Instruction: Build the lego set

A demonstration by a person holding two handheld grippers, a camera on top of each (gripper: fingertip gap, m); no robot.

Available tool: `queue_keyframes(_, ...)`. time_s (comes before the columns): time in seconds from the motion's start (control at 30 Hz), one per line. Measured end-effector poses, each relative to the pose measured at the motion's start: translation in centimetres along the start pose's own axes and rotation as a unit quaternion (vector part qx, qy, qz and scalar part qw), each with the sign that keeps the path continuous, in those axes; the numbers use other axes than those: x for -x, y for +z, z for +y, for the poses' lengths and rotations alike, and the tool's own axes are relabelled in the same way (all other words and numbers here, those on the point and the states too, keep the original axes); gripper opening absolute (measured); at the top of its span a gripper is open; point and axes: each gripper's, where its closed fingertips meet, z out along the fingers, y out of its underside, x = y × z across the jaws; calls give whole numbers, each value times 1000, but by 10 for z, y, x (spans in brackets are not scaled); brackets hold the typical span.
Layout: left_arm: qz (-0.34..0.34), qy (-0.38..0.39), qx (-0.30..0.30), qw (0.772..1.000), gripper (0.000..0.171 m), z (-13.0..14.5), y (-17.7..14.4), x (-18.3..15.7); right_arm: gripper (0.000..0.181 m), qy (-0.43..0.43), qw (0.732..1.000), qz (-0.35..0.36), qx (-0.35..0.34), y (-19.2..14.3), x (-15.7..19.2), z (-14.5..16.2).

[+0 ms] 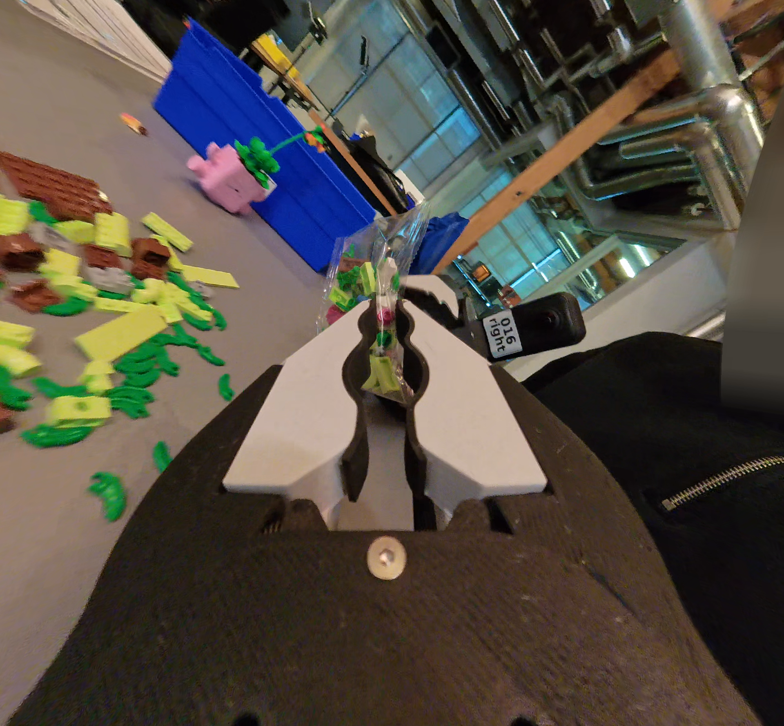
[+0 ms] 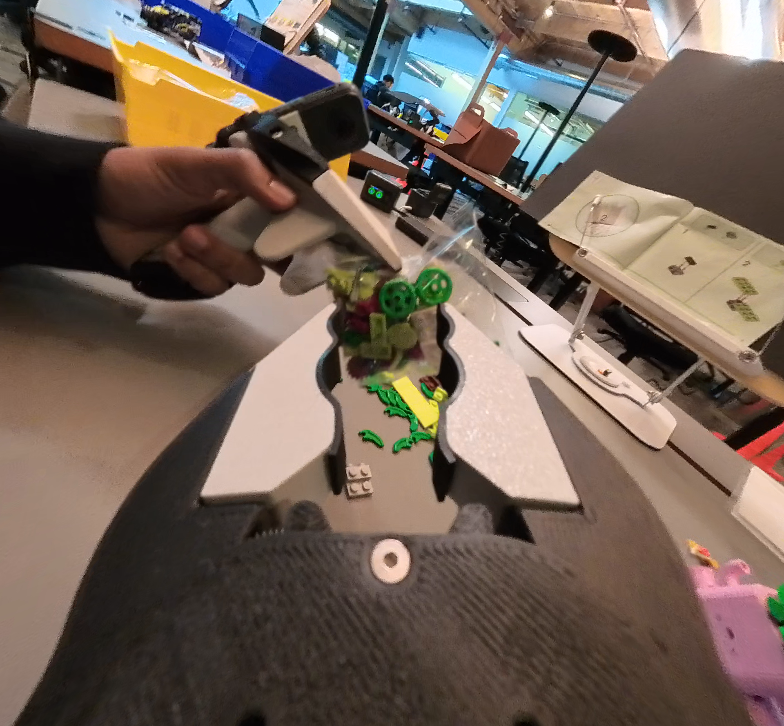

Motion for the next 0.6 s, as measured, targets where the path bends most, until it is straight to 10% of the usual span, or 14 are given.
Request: queue_keyframes(0.6,5,75,-23,997,27,6,5,1,7,176,982,-70,-16,-5,-12,6)
